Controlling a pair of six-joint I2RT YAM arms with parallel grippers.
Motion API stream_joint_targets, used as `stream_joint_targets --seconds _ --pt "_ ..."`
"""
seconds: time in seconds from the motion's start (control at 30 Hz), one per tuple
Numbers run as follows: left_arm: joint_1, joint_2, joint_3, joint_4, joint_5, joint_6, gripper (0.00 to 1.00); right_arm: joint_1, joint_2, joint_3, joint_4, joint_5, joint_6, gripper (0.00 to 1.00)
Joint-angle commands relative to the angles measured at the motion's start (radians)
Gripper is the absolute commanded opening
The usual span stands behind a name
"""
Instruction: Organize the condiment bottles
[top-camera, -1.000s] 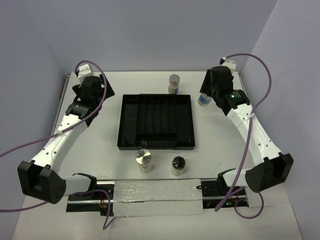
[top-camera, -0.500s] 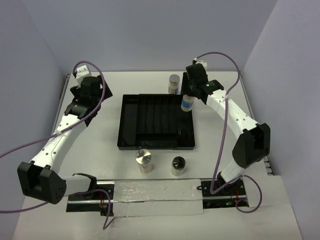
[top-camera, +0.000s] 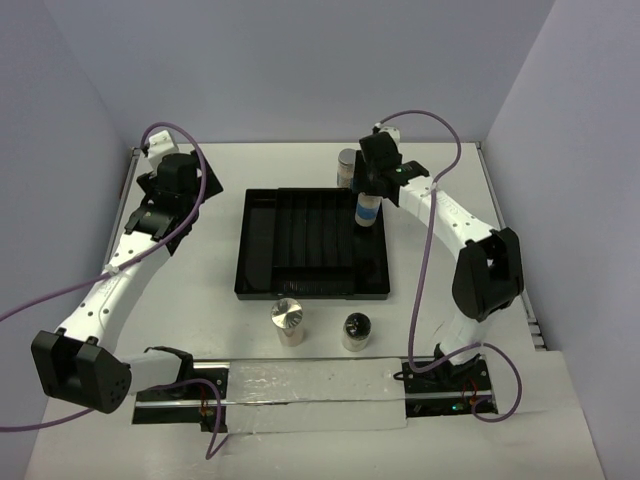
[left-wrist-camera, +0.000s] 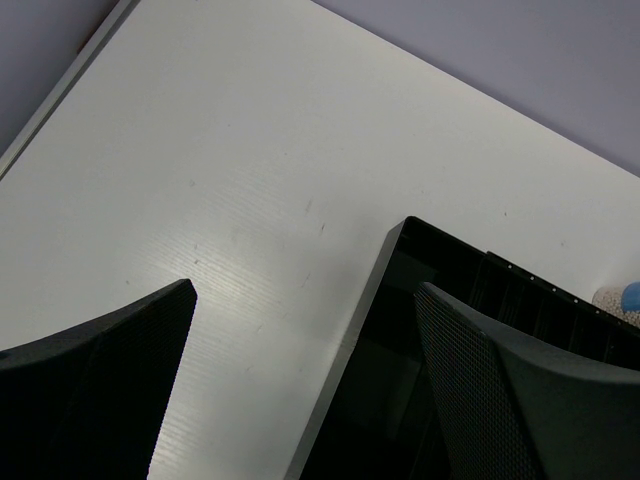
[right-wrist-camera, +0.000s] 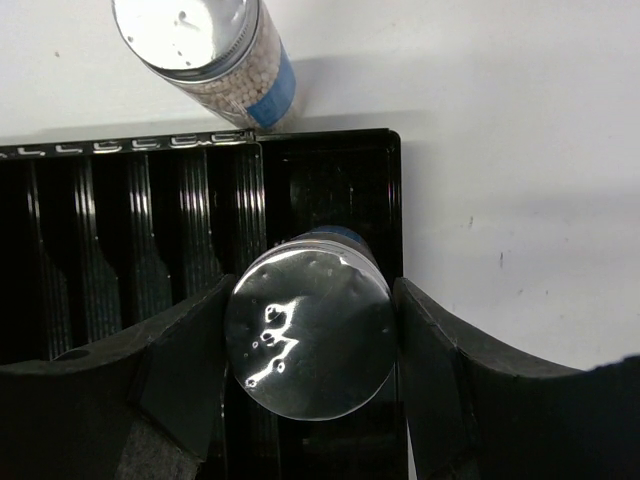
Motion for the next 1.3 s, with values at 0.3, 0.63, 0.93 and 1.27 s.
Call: stream_joint_targets --seconds 0.3,0.63,0.93,1.27 --pt "0.008 0.002 0.022 -0.006 -0.002 0.008 0.99 0.026 0.050 0.010 0.096 0.052 0.015 0.92" --pt "0.008 0.021 0.032 -0.019 -0.011 0.025 0.99 0.029 0.142 0.207 0.033 0.065 -0.016 1.00" --pt "0.011 0.008 0.010 0.012 -0.004 0.026 1.00 0.029 0.378 0.517 -0.044 0.078 -0.067 1.00" --pt "0.016 0.017 0.014 0.004 -0.023 0.042 0.99 0.018 0.533 0.700 -0.079 0.085 -0.048 1.00"
